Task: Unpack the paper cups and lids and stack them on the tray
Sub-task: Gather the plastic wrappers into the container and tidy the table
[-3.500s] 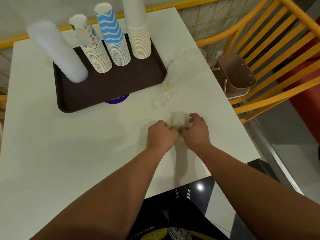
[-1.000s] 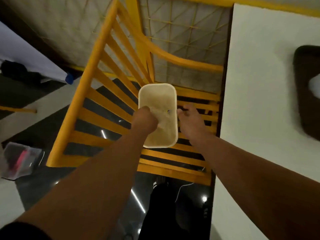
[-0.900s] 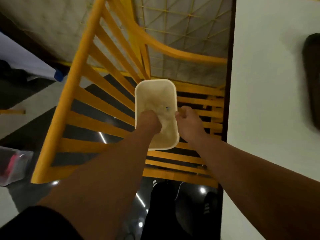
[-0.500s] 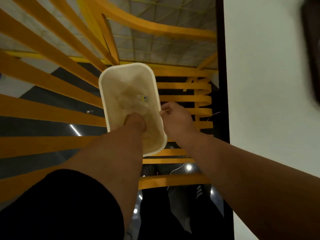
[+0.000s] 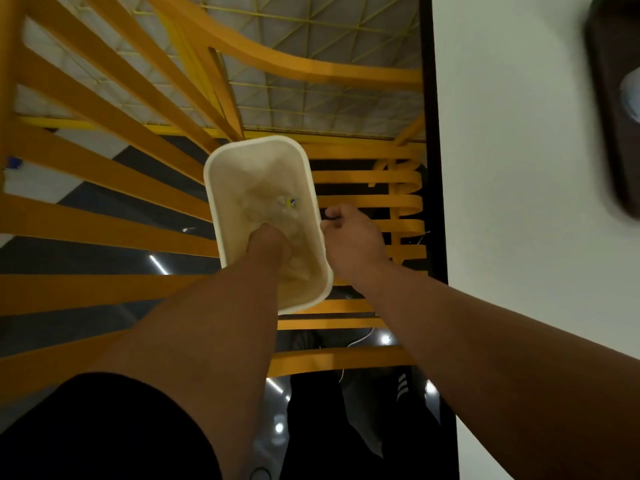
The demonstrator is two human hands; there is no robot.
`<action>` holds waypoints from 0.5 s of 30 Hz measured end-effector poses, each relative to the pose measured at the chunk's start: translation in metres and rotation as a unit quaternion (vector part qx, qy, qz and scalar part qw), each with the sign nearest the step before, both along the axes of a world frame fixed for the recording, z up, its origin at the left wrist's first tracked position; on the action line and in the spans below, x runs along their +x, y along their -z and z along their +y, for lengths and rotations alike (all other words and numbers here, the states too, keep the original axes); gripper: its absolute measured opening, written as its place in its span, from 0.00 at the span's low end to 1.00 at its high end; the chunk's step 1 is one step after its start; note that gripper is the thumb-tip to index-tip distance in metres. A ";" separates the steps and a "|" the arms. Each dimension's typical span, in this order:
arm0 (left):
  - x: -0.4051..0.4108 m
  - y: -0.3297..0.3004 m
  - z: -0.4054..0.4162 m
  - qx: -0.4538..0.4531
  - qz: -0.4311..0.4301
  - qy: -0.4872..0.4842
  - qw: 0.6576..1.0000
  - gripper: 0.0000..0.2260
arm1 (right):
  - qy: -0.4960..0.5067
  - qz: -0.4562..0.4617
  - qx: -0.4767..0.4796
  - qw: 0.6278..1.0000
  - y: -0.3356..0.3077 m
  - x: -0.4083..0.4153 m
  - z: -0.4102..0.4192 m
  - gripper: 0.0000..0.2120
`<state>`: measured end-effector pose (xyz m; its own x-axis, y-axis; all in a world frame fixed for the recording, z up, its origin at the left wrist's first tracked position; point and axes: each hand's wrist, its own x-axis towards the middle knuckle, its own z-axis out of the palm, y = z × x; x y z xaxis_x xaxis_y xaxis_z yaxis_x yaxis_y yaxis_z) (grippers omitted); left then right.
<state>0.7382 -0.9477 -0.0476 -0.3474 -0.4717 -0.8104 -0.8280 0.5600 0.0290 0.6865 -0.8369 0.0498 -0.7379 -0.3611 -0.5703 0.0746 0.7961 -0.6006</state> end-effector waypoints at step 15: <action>-0.050 -0.231 0.113 -0.146 0.414 -0.080 0.895 0.19 | -0.095 0.151 -0.163 0.970 -0.152 -0.053 0.124 0.10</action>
